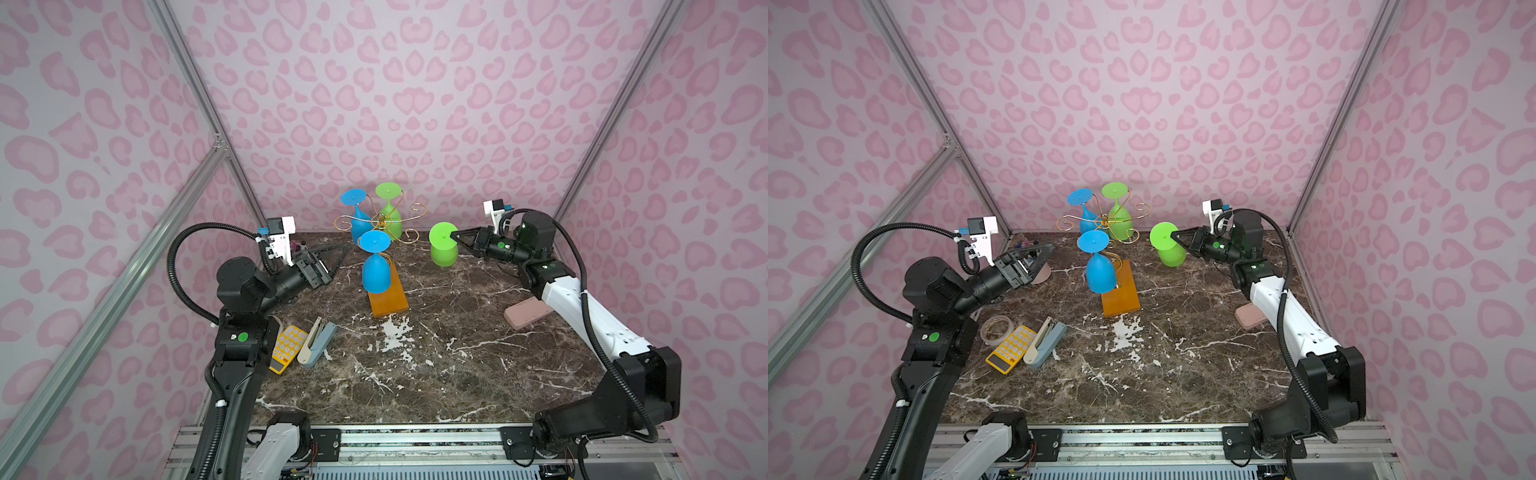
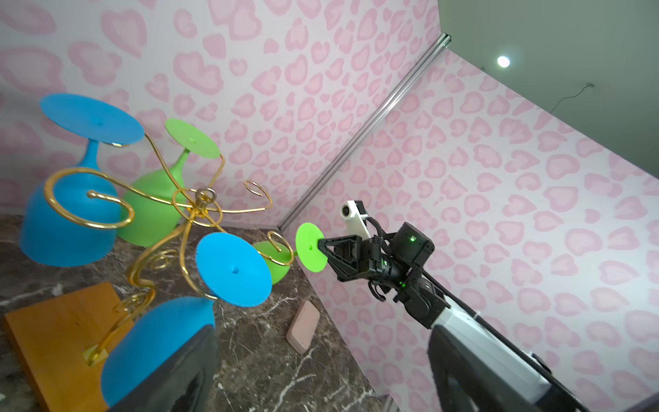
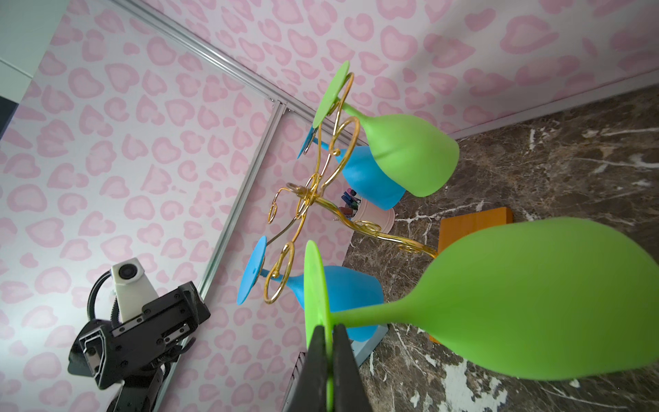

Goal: Take the wine glass off the wine glass rack
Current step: Pick up the wine glass from the wine glass rack.

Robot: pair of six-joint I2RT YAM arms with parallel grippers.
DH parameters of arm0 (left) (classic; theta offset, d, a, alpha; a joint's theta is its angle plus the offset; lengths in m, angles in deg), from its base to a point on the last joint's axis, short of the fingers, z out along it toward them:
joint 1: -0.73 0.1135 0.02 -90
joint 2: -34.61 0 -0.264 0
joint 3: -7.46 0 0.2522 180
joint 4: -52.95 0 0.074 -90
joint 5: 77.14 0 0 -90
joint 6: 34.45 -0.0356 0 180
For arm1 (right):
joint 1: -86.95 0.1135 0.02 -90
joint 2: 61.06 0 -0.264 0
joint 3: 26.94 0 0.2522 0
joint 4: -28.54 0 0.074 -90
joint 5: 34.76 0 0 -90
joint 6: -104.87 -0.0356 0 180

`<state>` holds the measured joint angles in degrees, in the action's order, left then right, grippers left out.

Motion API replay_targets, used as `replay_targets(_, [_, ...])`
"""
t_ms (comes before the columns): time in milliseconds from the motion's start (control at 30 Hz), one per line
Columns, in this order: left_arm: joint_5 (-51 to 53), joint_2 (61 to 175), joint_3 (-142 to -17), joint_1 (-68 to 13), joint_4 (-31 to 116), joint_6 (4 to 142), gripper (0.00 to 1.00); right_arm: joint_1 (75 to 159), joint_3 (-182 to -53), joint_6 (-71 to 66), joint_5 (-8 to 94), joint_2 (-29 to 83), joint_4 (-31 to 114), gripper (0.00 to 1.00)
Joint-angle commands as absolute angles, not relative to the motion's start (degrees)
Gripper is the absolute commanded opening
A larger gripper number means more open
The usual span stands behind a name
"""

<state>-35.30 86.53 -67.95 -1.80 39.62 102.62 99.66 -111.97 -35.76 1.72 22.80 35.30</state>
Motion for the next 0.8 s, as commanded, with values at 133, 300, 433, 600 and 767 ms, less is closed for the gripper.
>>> replay_targets(133, [-41.4,88.7,-67.2,-10.5,40.0,109.4,0.90,99.8,-109.6,-25.0,-1.2,18.7,38.4,0.00])
replay_targets(300, [-38.4,88.2,-62.2,-16.7,39.2,110.2,0.85,100.2,-105.8,-23.6,-1.8,15.5,38.8,0.00])
replay_targets(433, [-34.4,87.2,-58.8,-19.7,38.2,110.1,0.82,102.0,-103.6,-23.6,-3.0,13.7,39.7,0.00])
replay_targets(600, [-31.4,87.4,-56.5,-22.2,38.6,110.8,0.76,106.0,-104.7,-17.2,-3.8,11.5,47.7,0.00])
replay_targets(767, [-30.7,88.9,-55.9,-24.9,39.9,111.4,0.74,108.8,-103.8,-14.5,-2.3,10.1,51.3,0.00])
